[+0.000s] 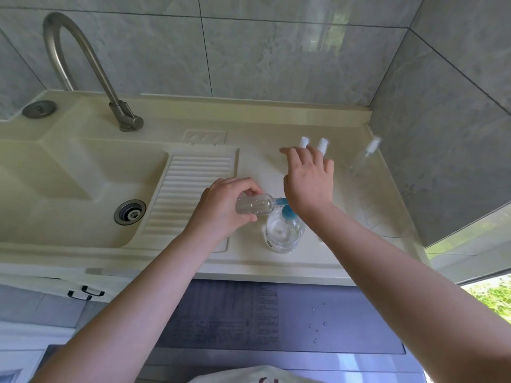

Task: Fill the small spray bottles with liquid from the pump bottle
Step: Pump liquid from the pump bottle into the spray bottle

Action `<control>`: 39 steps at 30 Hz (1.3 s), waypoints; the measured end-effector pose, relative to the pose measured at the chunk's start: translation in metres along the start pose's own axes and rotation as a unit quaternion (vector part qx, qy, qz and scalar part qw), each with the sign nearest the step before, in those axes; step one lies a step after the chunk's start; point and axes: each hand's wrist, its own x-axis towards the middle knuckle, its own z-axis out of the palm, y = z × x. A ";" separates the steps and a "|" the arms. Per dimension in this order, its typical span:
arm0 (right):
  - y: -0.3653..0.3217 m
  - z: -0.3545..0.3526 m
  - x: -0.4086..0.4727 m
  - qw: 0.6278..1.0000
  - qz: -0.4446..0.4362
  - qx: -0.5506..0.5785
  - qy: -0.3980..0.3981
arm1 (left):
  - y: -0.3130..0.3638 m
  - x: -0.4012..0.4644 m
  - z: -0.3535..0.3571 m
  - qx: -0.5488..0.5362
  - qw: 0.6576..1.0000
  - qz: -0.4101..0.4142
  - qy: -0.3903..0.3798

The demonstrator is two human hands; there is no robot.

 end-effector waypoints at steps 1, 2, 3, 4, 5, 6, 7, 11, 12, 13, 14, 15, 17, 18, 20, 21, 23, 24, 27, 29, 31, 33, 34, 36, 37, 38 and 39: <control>0.000 0.003 0.000 1.000 0.005 0.003 -0.010 | 0.000 0.001 0.000 0.001 1.000 0.000 -0.001; 0.001 0.005 -0.001 1.000 0.010 0.004 -0.014 | 0.001 0.001 0.000 0.001 1.000 0.000 -0.003; 0.001 0.007 -0.001 1.000 0.011 0.003 -0.009 | 0.001 0.001 0.000 0.002 1.000 0.000 -0.004; 0.000 0.008 -0.002 1.000 0.010 0.001 -0.001 | 0.002 0.001 0.001 0.005 1.000 0.000 -0.005; 0.000 0.007 -0.001 1.000 0.010 -0.001 0.009 | 0.002 0.001 0.001 0.006 1.000 -0.001 -0.005; 0.000 0.005 -0.001 1.000 0.014 0.000 0.016 | 0.002 0.001 0.002 0.005 1.000 -0.002 -0.005; -0.001 0.003 0.000 1.000 0.019 0.002 0.019 | 0.002 0.000 0.001 0.002 1.000 -0.002 -0.005; 0.001 0.004 -0.001 1.000 0.011 0.005 0.007 | 0.002 0.000 0.002 -0.007 1.000 -0.002 -0.002; 0.002 0.005 -0.002 1.000 0.008 0.005 0.002 | 0.003 0.000 0.002 -0.008 1.000 -0.002 -0.002; 0.002 0.005 -0.002 1.000 0.005 0.005 0.003 | 0.004 0.000 0.002 -0.008 1.000 -0.002 -0.004; 0.002 0.006 -0.002 1.000 0.000 0.003 0.006 | 0.005 0.000 0.002 -0.006 1.000 -0.005 -0.006; 0.001 0.005 -0.002 1.000 -0.004 0.004 0.012 | 0.005 0.000 0.003 -0.004 1.000 -0.007 -0.006; 0.000 0.003 -0.001 1.000 -0.003 0.011 0.024 | 0.004 0.000 0.003 0.000 1.000 -0.006 -0.005; 0.000 0.001 0.000 0.999 -0.001 0.014 0.030 | 0.004 -0.001 0.002 -0.001 1.000 -0.008 -0.004; -0.002 0.001 -0.001 0.999 0.004 0.021 0.034 | 0.005 -0.002 0.001 -0.004 1.000 -0.012 -0.003; -0.002 0.003 -0.002 0.999 0.007 0.024 0.029 | 0.004 -0.002 0.002 -0.005 1.000 -0.014 -0.001; -0.001 0.007 -0.005 0.999 0.014 0.024 0.020 | 0.004 -0.003 0.003 -0.004 1.000 -0.014 0.001; 0.000 0.010 -0.006 0.999 0.015 0.022 0.021 | 0.004 -0.002 0.003 -0.006 1.000 -0.014 0.003; -0.001 0.010 -0.006 0.999 0.018 0.024 0.039 | 0.003 -0.002 0.004 -0.006 1.000 -0.013 0.002; -0.002 0.006 -0.004 0.998 0.013 0.013 0.055 | 0.004 -0.003 0.004 -0.007 1.000 -0.010 0.002; -0.003 0.003 -0.004 0.998 0.005 -0.001 0.065 | 0.004 -0.003 0.005 -0.011 1.000 -0.008 0.003; -0.002 0.005 -0.006 0.999 0.006 0.001 0.048 | 0.003 -0.003 0.005 -0.011 1.000 -0.007 0.003; -0.002 0.006 -0.007 0.999 0.009 0.007 0.034 | 0.003 -0.003 0.005 -0.010 1.000 -0.007 0.002; -0.001 0.009 -0.007 1.000 0.011 0.002 0.023 | 0.004 -0.003 0.004 -0.004 1.000 -0.007 0.004; 0.000 0.009 -0.007 1.000 0.011 -0.006 0.026 | 0.004 -0.002 0.004 0.000 1.000 -0.006 0.006; 0.000 0.009 -0.005 0.999 0.011 -0.011 0.029 | 0.003 -0.002 0.004 0.002 1.000 -0.007 0.007; 0.001 0.008 -0.004 0.999 0.012 -0.013 0.032 | 0.003 -0.002 0.004 0.003 1.000 -0.007 0.008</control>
